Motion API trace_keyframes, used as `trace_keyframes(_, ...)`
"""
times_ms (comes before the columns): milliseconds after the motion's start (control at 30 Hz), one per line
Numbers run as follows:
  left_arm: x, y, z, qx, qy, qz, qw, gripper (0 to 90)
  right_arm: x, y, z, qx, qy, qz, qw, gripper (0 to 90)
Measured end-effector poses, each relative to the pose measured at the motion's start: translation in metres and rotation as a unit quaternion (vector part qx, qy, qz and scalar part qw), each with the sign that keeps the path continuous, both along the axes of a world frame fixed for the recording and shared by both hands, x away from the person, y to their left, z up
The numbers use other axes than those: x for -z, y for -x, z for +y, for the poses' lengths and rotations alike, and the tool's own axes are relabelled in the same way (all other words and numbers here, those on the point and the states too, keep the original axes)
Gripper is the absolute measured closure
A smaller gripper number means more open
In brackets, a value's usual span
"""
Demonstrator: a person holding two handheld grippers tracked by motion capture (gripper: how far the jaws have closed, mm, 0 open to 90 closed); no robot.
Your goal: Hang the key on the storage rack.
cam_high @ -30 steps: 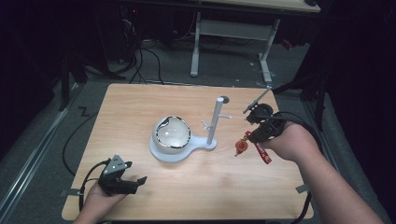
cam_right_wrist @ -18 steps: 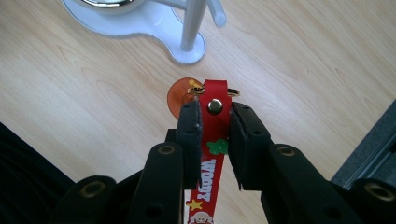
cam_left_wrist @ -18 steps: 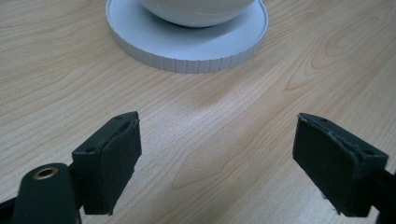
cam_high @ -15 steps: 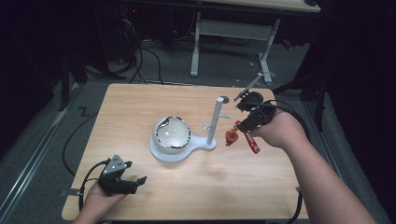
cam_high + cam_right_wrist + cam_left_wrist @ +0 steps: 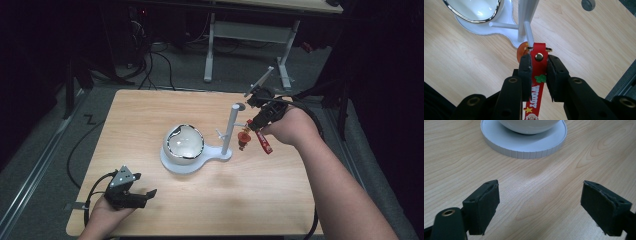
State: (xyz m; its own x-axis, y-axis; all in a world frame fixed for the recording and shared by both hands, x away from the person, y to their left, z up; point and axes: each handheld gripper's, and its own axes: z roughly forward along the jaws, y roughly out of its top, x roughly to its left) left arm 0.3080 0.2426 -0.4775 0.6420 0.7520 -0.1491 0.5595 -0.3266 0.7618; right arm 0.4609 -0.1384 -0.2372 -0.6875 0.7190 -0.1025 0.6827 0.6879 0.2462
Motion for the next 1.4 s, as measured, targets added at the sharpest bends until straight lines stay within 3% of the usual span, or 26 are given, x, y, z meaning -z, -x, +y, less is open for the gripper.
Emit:
trace_keyframes(200,0.0,0.0,0.002,-0.002,0.001,0.0,1.0,16.2,0.008,-0.01,0.0,0.011,0.003,-0.007,0.9999,68.9)
trace_keyframes(333,0.0,0.002,0.003,-0.006,0.0,0.001,1.0,16.2,0.014,-0.009,0.0,0.007,-0.013,-0.011,0.9998,66.0)
trace_keyframes(500,0.0,0.01,0.008,-0.017,-0.01,-0.003,0.9998,16.2,0.017,-0.012,-0.014,0.02,-0.043,-0.021,0.9987,61.0)
trace_keyframes(733,-0.004,0.026,0.019,-0.03,-0.01,-0.009,0.9995,16.2,0.021,-0.01,-0.029,0.044,-0.033,-0.019,0.9983,58.9)
trace_keyframes(933,-0.003,0.035,0.025,-0.038,-0.009,-0.007,0.9992,16.2,0.024,-0.003,-0.035,0.053,-0.024,-0.035,0.9977,55.7)
trace_keyframes(1200,-0.003,0.04,0.034,-0.058,-0.002,-0.006,0.9983,16.1,0.05,0.009,-0.033,0.048,-0.032,-0.071,0.9958,46.1)
trace_keyframes(1400,-0.002,0.038,0.037,-0.068,0.007,-0.004,0.9977,16.1,0.069,0.023,-0.032,0.045,-0.043,-0.08,0.9949,44.5)
